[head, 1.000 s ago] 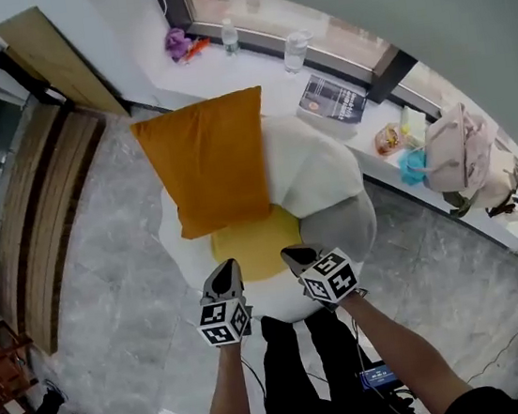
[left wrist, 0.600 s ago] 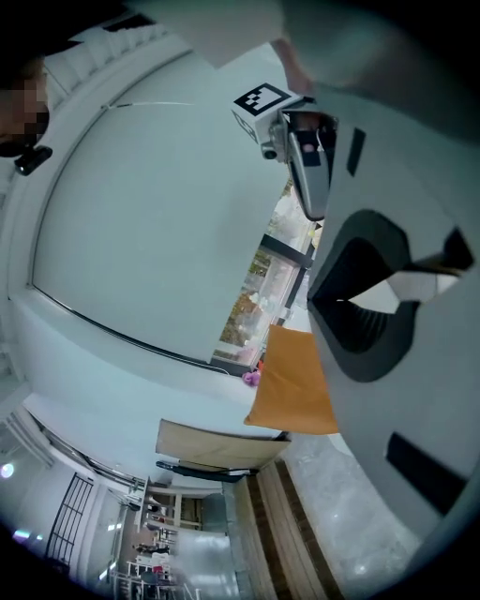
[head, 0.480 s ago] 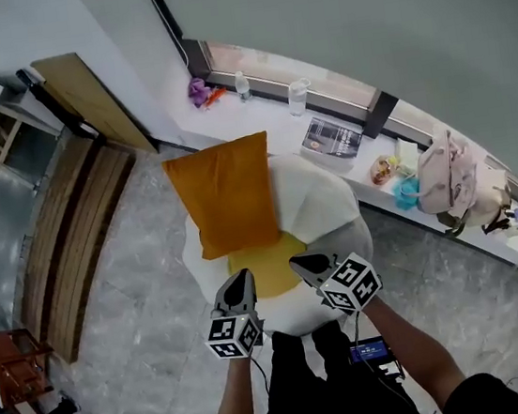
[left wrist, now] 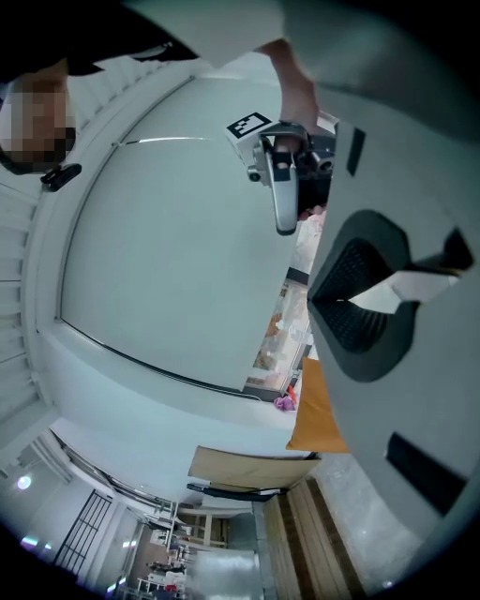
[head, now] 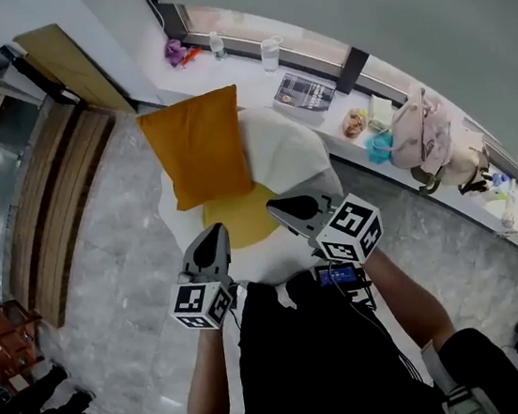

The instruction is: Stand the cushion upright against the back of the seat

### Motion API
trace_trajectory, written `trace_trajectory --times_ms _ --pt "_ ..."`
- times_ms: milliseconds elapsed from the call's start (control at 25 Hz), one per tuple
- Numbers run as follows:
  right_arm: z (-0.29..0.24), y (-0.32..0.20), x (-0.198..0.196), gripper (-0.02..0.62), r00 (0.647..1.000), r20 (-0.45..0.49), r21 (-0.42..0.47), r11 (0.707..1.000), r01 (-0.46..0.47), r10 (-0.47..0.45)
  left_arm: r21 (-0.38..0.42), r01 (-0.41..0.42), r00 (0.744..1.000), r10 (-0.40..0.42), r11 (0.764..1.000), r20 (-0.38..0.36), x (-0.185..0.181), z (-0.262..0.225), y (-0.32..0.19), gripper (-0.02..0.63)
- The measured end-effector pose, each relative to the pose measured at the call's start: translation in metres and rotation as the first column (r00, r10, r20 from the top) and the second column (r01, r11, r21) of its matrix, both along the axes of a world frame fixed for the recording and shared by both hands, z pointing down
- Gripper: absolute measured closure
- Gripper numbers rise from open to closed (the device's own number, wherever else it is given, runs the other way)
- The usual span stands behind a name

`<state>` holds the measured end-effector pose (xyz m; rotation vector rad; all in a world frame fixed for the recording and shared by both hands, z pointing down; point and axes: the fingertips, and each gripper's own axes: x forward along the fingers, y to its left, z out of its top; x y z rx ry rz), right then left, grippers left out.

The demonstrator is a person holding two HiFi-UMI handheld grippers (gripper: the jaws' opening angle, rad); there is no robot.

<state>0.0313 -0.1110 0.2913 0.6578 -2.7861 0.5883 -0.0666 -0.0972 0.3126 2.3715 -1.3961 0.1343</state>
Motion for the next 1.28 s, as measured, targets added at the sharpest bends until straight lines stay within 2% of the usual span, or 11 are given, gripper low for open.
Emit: trace_trajectory --times_ms 320,520,640,720,920,1160,1280 --pt "-0.032 0.014 0.051 0.577 0.996 0.066 0.000 0.998 -0.067 0.066 -0.016 0.044 0.997 -0.045 0.999 -0.060 0.024 -0.025 0.027 0.592" --pt "-0.031 0.020 0.076 0.577 0.987 0.104 -0.037 0.992 -0.121 0.124 -0.045 0.069 0.993 -0.073 0.997 -0.087 0.035 -0.021 0.043 0.592" --pt "-0.026 0.029 0.082 0.577 0.987 0.103 -0.054 0.992 -0.118 0.123 -0.058 0.089 0.990 -0.094 0.994 -0.103 0.036 -0.020 0.052 0.592" --pt "-0.025 0.035 0.083 0.577 0.989 0.090 -0.045 0.992 -0.117 0.120 -0.064 0.082 0.989 -0.089 0.995 -0.120 0.039 -0.019 0.055 0.592" --pt "-0.024 0.054 0.080 0.575 0.985 0.093 -0.054 0.989 -0.140 0.144 -0.108 -0.006 0.983 -0.014 0.994 -0.183 0.041 -0.022 0.072 0.592" --pt "-0.031 0.081 0.055 0.575 0.985 0.096 -0.049 0.989 -0.136 0.140 -0.022 -0.025 0.996 0.023 0.999 -0.090 0.019 -0.040 0.106 0.592" --pt "-0.029 0.100 0.032 0.575 0.989 0.077 -0.047 0.992 -0.120 0.123 0.015 -0.013 0.996 0.014 1.000 -0.091 0.001 -0.048 0.134 0.592"
